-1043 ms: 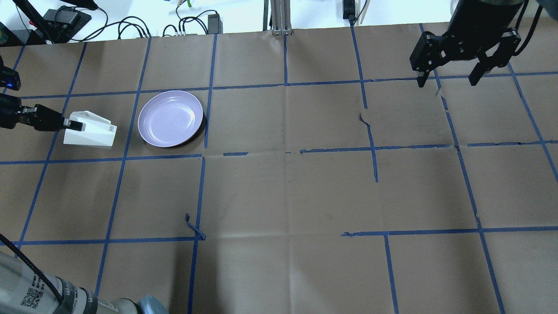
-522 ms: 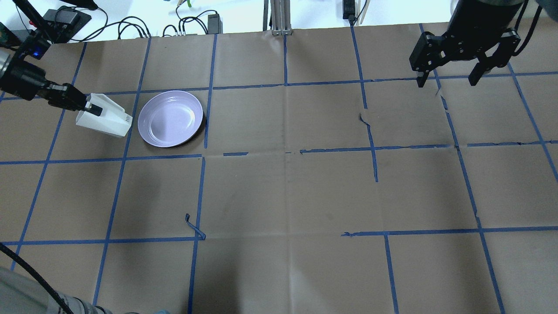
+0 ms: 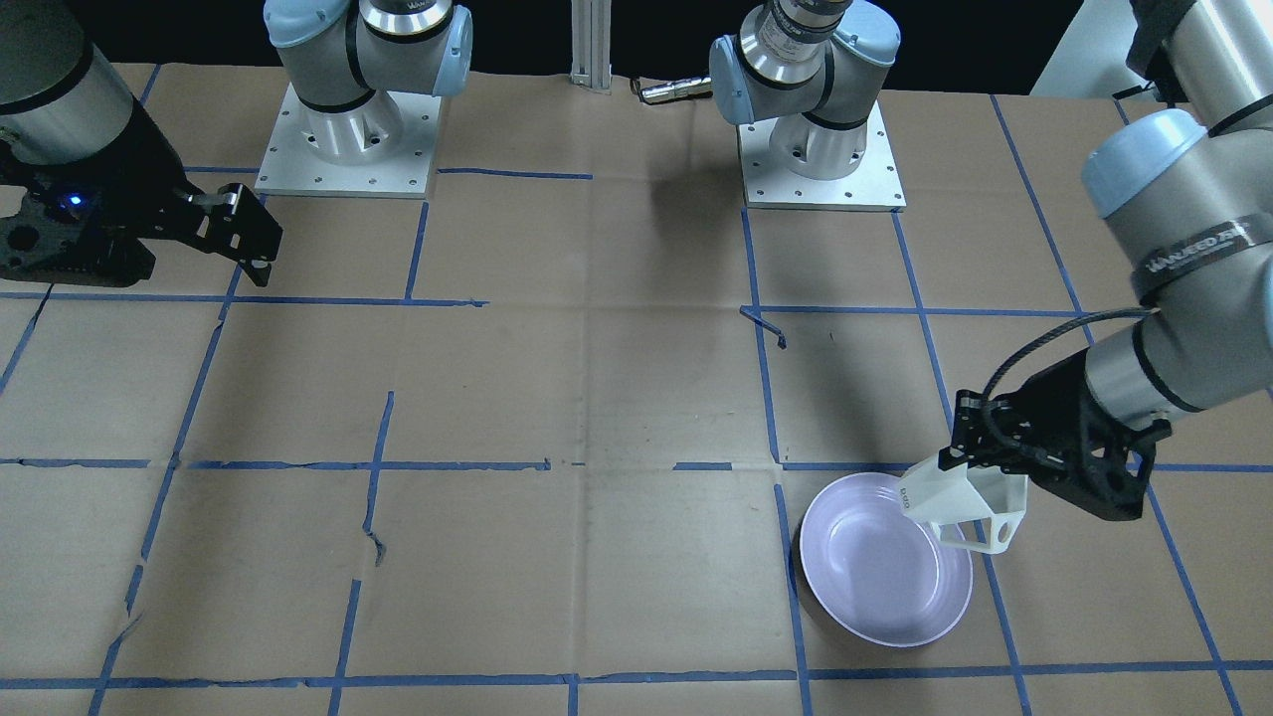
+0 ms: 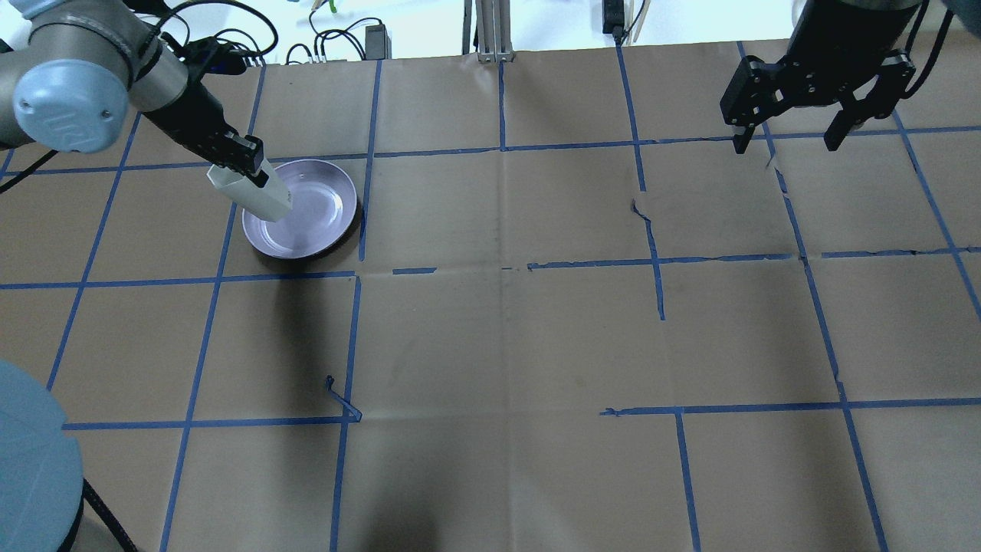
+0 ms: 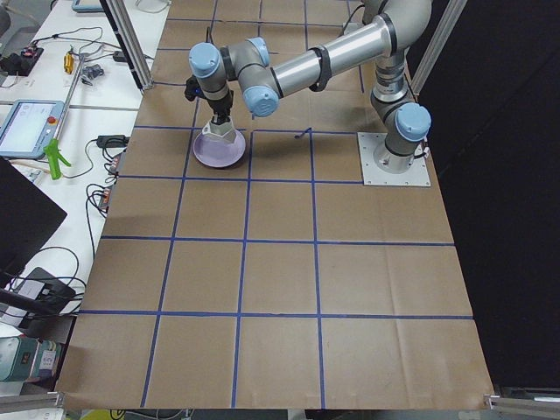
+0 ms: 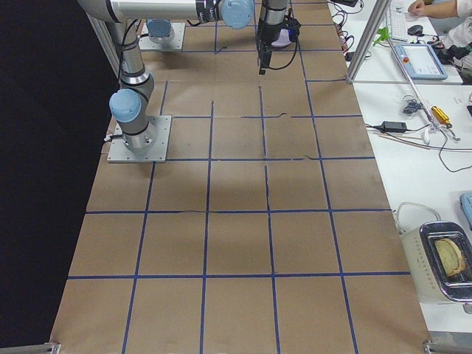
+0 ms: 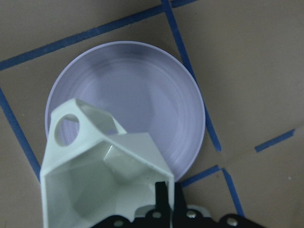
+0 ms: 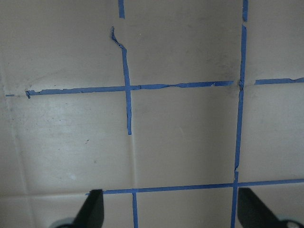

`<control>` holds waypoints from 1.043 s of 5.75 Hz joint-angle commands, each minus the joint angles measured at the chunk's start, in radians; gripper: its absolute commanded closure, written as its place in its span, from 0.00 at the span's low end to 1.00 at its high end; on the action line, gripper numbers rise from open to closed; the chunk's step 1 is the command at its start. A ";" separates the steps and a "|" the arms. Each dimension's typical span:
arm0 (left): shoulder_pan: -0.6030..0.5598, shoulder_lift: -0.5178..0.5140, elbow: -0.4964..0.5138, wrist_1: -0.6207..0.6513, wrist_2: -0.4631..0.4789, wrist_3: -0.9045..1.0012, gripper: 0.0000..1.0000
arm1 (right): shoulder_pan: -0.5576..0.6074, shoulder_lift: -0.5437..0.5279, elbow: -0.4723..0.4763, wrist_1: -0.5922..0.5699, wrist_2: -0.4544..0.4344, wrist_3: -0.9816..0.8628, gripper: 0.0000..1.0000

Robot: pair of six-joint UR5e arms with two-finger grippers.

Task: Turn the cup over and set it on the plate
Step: 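Lift the mug with the left gripper and turn it upright over the plate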

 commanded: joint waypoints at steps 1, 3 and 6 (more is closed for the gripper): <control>-0.079 -0.040 -0.075 0.185 0.125 -0.024 1.00 | 0.000 0.000 0.000 0.000 0.000 0.000 0.00; -0.084 -0.066 -0.083 0.199 0.125 -0.022 0.99 | 0.000 0.000 0.000 0.000 0.000 0.000 0.00; -0.082 -0.049 -0.068 0.181 0.126 -0.029 0.01 | 0.000 0.000 0.000 0.000 0.000 0.000 0.00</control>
